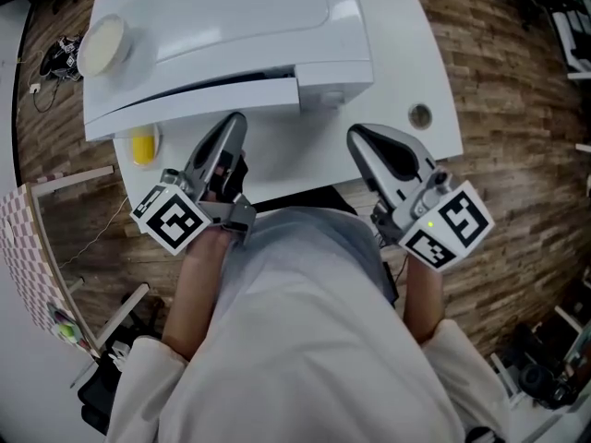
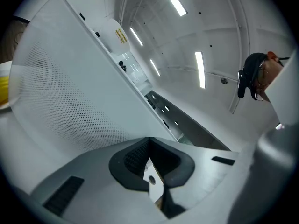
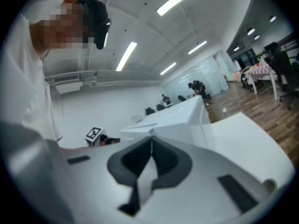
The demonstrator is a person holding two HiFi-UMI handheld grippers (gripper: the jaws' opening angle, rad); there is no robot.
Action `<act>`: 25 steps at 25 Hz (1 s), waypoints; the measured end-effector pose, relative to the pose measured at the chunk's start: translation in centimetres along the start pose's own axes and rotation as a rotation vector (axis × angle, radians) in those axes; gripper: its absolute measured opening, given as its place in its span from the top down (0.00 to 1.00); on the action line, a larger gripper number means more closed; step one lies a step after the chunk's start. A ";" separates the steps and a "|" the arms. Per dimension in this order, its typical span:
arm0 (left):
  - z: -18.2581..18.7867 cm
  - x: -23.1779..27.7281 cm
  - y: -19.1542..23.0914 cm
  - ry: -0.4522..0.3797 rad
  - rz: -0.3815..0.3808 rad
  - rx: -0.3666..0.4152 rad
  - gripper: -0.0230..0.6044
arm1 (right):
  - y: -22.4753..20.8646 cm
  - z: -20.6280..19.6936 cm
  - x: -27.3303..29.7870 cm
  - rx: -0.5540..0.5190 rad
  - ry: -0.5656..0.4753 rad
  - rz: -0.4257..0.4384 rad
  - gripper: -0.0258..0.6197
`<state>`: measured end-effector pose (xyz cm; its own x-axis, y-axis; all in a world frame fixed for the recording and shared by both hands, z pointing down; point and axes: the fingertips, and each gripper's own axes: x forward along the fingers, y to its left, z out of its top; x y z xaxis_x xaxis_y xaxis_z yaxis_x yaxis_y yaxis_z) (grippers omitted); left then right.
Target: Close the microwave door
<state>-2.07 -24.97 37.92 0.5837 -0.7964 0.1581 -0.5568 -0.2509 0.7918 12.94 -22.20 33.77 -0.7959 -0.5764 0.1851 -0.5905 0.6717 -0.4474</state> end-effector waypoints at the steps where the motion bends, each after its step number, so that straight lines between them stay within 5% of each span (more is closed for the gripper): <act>1: 0.0 0.0 0.0 0.002 0.001 0.000 0.94 | 0.0 0.0 0.2 -0.002 0.004 0.005 0.92; 17: 0.5 0.8 0.2 -0.017 -0.011 -0.070 0.94 | 0.2 -0.1 3.1 0.003 0.026 0.030 0.92; 25: 0.6 0.7 0.3 -0.007 -0.009 0.004 0.94 | 0.5 0.2 3.5 -0.011 0.007 0.003 0.92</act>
<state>-2.18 -25.92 37.89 0.5844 -0.7981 0.1467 -0.5542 -0.2605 0.7906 9.83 -23.99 33.99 -0.7983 -0.5715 0.1897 -0.5897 0.6782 -0.4385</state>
